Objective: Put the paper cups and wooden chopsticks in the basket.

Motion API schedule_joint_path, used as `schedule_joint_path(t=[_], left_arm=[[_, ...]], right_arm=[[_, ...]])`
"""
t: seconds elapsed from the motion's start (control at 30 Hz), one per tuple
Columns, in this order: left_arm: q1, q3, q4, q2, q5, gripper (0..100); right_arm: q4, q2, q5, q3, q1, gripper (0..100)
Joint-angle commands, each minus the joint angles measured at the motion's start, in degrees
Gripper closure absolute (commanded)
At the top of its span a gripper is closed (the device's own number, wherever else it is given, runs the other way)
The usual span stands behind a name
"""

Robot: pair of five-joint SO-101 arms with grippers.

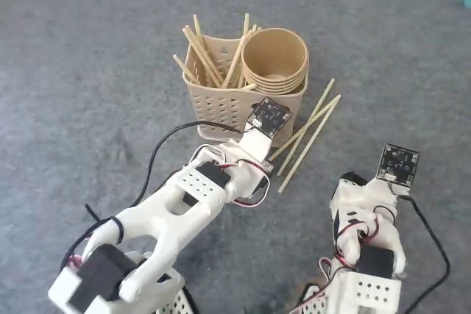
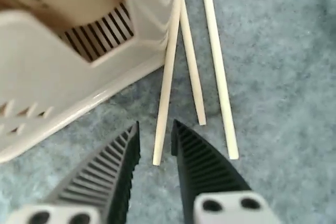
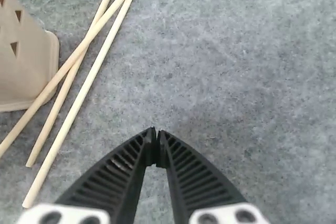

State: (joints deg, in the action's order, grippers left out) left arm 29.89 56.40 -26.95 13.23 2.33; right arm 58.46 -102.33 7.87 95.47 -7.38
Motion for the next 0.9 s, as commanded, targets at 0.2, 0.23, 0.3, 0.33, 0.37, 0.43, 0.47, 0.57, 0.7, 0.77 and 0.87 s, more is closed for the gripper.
schedule_joint_path(t=[0.2,0.23,0.3,0.33,0.37,0.43,0.47,0.57,0.7,0.77,0.87], left_arm=[[1.58,-0.04,0.62,-0.09,-0.88,76],[1.67,0.48,0.7,-0.62,-2.2,76],[1.23,1.1,1.14,-1.93,-3.69,76],[0.26,0.48,0.35,-2.37,-4.04,77],[-0.88,-0.48,-0.79,-2.9,-4.22,77],[-2.64,-1.71,-2.29,-3.6,-6.15,77],[-3.16,-2.07,-2.37,-4.22,-7.65,77],[-3.52,-3.74,-2.64,-5.89,-8.62,78],[-3.08,-4.97,-2.64,-7.12,-8.88,86],[-3.08,-5.23,-2.64,-7.21,-8.97,92],[-2.02,-4.79,-2.64,-6.95,-8.97,99]], right_arm=[[0.66,-0.84,-0.88,1.05,-0.57,99.1],[0.66,-0.84,-0.88,1.05,-0.57,99.1],[0.75,-0.84,-0.88,1.05,-0.57,99.1],[0.75,-0.84,-0.88,1.05,-0.57,99.1],[0.75,-0.84,-0.88,1.05,-0.57,99.1],[0.75,-0.84,-0.88,1.05,-0.57,99.1],[0.75,-0.84,-0.88,1.05,-0.57,99.1],[0.75,-0.84,-0.88,1.05,-0.48,99.1],[0.75,-0.84,-0.88,1.05,-0.57,99.1],[0.75,-0.84,-0.88,1.05,-0.57,99.1],[0.75,-0.84,-0.88,1.05,-0.57,99.1]])
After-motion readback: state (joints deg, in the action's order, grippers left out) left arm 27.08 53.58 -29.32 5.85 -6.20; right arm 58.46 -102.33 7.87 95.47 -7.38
